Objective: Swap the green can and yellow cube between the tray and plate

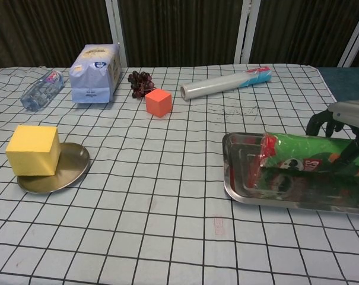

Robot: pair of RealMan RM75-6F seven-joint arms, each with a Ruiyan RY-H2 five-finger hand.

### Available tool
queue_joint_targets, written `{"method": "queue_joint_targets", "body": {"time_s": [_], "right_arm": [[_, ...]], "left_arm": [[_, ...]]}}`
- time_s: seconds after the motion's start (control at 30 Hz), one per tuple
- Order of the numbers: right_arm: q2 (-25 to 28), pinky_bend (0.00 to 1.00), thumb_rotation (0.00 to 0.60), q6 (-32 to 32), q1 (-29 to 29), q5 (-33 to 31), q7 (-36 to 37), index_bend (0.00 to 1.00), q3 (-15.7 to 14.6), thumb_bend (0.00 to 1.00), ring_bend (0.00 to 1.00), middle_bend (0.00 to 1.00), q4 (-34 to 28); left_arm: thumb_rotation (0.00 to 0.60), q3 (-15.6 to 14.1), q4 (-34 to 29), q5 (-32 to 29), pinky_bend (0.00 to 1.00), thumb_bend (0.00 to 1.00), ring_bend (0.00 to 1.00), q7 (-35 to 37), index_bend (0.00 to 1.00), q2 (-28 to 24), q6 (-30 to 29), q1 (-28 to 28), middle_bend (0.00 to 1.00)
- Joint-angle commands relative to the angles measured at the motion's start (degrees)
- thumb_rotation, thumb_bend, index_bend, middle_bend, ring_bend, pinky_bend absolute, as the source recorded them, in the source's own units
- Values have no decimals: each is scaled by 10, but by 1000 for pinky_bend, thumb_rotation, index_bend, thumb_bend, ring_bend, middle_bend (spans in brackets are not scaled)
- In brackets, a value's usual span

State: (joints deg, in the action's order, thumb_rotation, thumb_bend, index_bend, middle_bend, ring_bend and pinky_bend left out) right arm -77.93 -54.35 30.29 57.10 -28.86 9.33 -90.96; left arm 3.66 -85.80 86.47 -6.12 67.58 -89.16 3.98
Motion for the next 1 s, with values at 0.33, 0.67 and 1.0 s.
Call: {"method": "queue_joint_targets", "body": {"time_s": [0.33,0.67,1.0], "right_arm": [[-48,731,600,-77,14,74,43,966,18,84,803,793,41],[-86,731,600,-55,82,147,92,966,49,85,803,793,65],[-193,731,600,-5,189,194,195,967,85,85,803,793,210]], "left_arm": [[600,0,-2,2,152,340,3,1,70,-2,-5,-1,63],[600,-2,-7,-3,152,340,3,-17,70,-1,4,0,63],[600,-3,-6,-9,151,338,3,-27,70,0,14,4,64]]}}
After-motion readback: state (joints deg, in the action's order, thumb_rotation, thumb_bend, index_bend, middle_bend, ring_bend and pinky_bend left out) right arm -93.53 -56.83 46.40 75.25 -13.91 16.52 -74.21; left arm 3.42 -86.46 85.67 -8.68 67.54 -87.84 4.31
